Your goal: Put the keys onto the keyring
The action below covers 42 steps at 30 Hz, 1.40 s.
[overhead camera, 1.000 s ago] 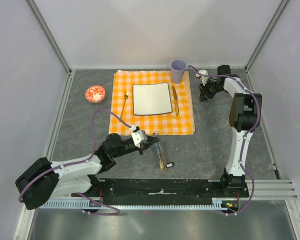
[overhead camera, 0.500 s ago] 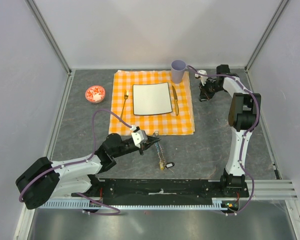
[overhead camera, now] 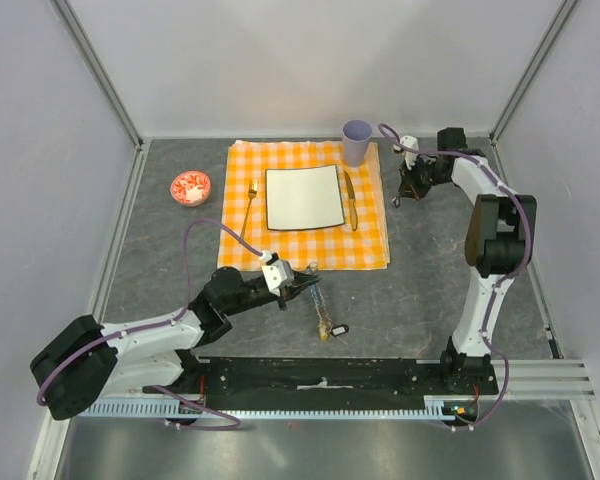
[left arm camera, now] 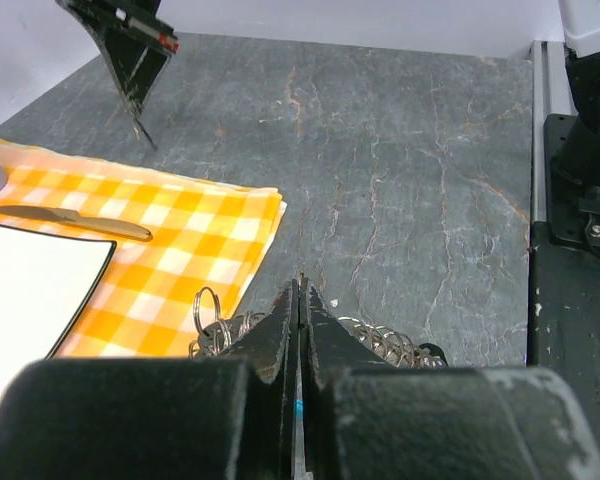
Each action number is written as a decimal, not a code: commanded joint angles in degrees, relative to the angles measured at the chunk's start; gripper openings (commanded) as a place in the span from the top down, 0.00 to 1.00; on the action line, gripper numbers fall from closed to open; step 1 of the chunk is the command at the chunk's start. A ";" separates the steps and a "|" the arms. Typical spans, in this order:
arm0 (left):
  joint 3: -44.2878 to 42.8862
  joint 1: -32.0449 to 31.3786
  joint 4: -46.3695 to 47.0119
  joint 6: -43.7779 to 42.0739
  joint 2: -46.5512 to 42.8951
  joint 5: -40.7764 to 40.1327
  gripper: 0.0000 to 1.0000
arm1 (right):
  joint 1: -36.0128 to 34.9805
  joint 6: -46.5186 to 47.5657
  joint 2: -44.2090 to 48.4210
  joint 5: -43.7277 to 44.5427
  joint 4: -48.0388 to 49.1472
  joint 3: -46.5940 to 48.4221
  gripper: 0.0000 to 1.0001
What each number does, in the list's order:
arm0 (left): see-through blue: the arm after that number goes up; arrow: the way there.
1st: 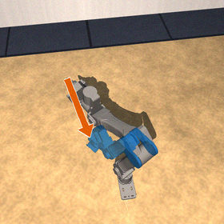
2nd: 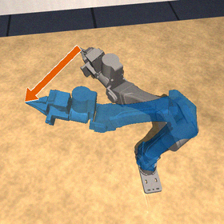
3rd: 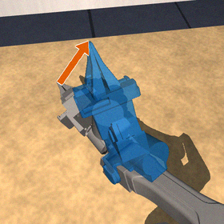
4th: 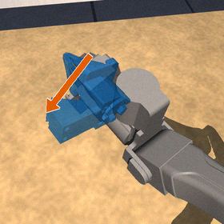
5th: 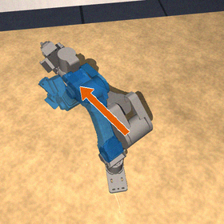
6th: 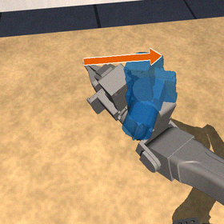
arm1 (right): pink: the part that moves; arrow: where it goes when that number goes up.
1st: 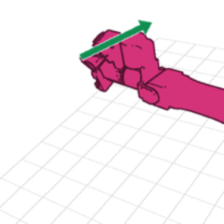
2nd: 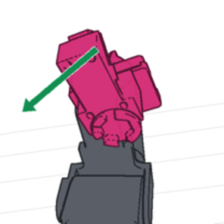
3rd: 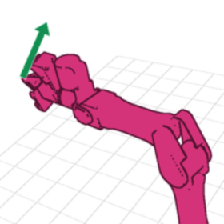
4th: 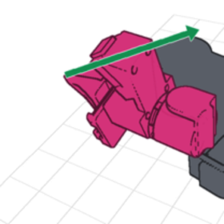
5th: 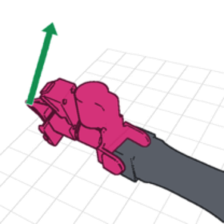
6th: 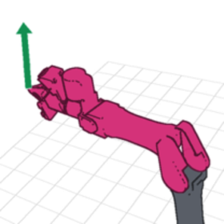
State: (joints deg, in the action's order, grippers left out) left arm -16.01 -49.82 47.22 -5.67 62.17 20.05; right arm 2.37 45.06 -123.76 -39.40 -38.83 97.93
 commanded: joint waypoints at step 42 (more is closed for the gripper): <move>-9.92 8.16 8.32 -1.36 1.20 28.63 0.98 | -34.69 -22.13 72.44 1.07 5.08 -43.70 1.00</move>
State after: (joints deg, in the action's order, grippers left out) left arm -22.76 -42.28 52.42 -5.26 63.13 43.62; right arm -28.14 18.41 -50.65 -39.16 -33.67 54.43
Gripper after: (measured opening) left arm 0.019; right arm 0.007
